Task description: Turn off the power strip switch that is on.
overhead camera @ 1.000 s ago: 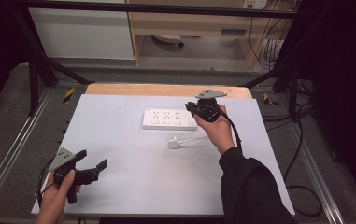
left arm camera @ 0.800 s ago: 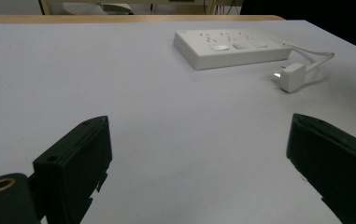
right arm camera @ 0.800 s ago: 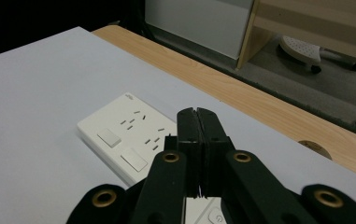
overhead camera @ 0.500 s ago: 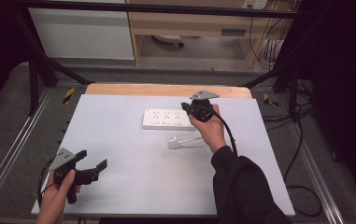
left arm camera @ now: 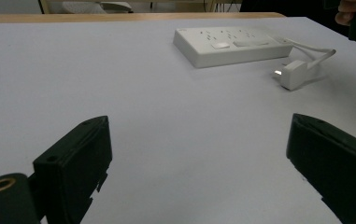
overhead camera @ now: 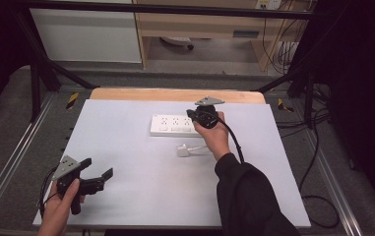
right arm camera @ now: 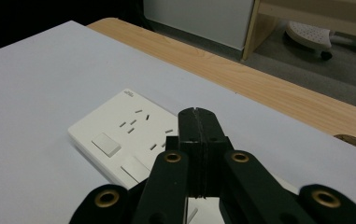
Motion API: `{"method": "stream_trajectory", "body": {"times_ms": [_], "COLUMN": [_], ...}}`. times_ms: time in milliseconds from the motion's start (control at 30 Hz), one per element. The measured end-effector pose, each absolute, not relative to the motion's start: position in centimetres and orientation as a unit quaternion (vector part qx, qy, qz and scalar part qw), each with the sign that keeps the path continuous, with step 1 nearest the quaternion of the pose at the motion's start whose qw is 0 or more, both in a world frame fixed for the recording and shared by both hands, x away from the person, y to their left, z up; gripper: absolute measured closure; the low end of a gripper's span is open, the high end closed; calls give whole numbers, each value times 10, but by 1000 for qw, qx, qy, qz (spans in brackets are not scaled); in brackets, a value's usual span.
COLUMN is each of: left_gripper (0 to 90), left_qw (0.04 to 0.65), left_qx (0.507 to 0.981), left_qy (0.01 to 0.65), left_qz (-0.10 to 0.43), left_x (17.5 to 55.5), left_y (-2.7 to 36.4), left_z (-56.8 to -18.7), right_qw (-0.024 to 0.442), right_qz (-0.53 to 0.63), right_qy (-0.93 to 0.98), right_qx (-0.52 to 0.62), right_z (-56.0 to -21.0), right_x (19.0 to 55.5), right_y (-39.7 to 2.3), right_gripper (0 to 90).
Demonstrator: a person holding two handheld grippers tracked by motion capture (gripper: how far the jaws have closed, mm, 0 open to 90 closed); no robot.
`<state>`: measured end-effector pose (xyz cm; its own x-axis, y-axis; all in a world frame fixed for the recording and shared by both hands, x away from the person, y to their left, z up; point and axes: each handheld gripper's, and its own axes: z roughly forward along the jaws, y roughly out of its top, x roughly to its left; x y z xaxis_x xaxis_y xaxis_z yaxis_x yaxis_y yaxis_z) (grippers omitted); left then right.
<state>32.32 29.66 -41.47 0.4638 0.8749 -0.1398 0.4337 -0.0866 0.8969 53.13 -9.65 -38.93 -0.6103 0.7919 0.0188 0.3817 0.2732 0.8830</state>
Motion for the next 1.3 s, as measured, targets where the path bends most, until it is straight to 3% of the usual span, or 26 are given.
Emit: {"method": "stream_trajectory", "body": {"times_ms": [1300], "left_gripper": [68], "left_qw": [486], "left_qx": [708], "left_qy": [459], "left_qz": [227], "left_x": [323], "left_y": [294], "left_z": [-414], "right_qw": [209], "right_qz": [438], "right_qy": [789], "right_qx": [377], "right_z": [-421], "right_x": [535], "right_y": [-57], "right_gripper": [900]}}
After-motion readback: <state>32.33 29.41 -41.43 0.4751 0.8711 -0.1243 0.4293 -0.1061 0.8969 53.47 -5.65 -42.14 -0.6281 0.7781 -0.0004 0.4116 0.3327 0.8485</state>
